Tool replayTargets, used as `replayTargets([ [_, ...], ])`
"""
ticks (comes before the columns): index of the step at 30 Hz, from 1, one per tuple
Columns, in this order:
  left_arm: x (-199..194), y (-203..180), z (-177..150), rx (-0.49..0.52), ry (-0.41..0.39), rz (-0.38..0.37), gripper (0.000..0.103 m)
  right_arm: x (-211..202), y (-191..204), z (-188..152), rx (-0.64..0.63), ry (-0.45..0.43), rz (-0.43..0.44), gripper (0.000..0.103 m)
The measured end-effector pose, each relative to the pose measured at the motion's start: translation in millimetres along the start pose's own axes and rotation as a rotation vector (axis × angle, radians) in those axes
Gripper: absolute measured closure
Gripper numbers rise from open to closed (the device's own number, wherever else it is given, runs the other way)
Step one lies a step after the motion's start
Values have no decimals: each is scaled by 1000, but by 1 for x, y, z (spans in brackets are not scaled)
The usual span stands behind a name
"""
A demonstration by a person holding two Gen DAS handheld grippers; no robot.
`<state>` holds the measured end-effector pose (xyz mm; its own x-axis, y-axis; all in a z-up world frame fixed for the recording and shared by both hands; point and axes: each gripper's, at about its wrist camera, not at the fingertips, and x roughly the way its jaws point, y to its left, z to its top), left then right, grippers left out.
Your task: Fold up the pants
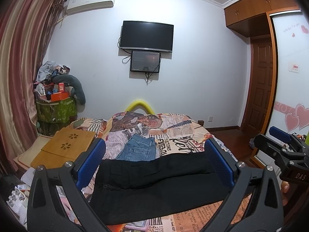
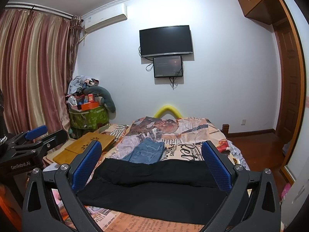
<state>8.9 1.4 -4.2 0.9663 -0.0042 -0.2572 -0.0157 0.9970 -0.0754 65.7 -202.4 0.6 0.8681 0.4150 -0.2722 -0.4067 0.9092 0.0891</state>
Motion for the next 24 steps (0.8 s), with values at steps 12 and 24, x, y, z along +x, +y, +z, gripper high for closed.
replayTargets([
  [12,2,3,-1,1,-2,-3,0,-3,0,0,-1,-2,-4,1],
  [24,3,8,3,1,1,-5,0,-3,-11,2,1,0,-8,1],
])
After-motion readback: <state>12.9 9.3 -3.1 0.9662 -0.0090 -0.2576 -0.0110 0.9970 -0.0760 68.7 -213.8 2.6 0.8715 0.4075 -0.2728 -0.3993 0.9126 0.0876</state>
